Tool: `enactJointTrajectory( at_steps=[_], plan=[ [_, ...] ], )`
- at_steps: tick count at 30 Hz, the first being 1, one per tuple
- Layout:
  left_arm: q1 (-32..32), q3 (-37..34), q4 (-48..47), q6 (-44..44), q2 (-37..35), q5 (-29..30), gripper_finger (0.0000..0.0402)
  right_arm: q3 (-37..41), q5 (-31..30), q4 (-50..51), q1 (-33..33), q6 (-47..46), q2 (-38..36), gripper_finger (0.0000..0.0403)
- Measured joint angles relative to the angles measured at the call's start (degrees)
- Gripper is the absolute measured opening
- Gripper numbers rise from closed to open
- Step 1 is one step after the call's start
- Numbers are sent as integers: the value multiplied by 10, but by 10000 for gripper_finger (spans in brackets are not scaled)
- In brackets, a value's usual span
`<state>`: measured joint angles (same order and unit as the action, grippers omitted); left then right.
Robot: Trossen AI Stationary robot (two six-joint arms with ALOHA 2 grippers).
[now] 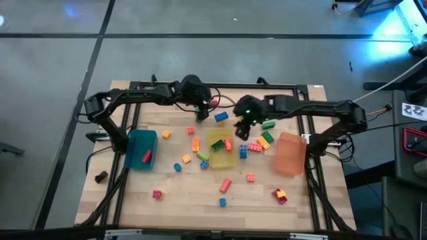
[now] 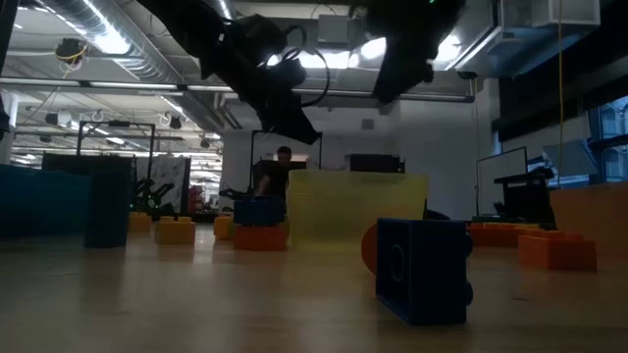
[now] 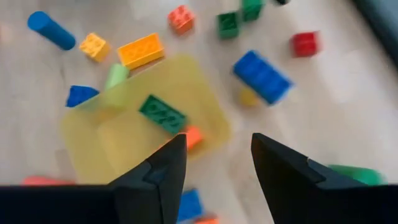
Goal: Sort blocks by size
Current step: Put the blue 8 stud game piece into the yellow bin
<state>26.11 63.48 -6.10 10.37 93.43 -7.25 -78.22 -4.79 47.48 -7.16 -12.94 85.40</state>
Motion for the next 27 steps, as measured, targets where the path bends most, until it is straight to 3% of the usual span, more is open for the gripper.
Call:
enactJointTrajectory(
  at_steps=[5,11,19,27],
  plan=[
    [-4,0,13,-24,5,0,155,1,-83,52,0,2,-66,183],
    [-23,0,-11,-29,23,22,168,46,-171,45,0,-2,-155,184],
    [-49,0,-8,-43,31,38,225,143,-186,12,0,-26,-237,184],
    [-74,-2,6,-27,52,39,233,238,-187,-45,0,-54,-257,184]
  ],
)
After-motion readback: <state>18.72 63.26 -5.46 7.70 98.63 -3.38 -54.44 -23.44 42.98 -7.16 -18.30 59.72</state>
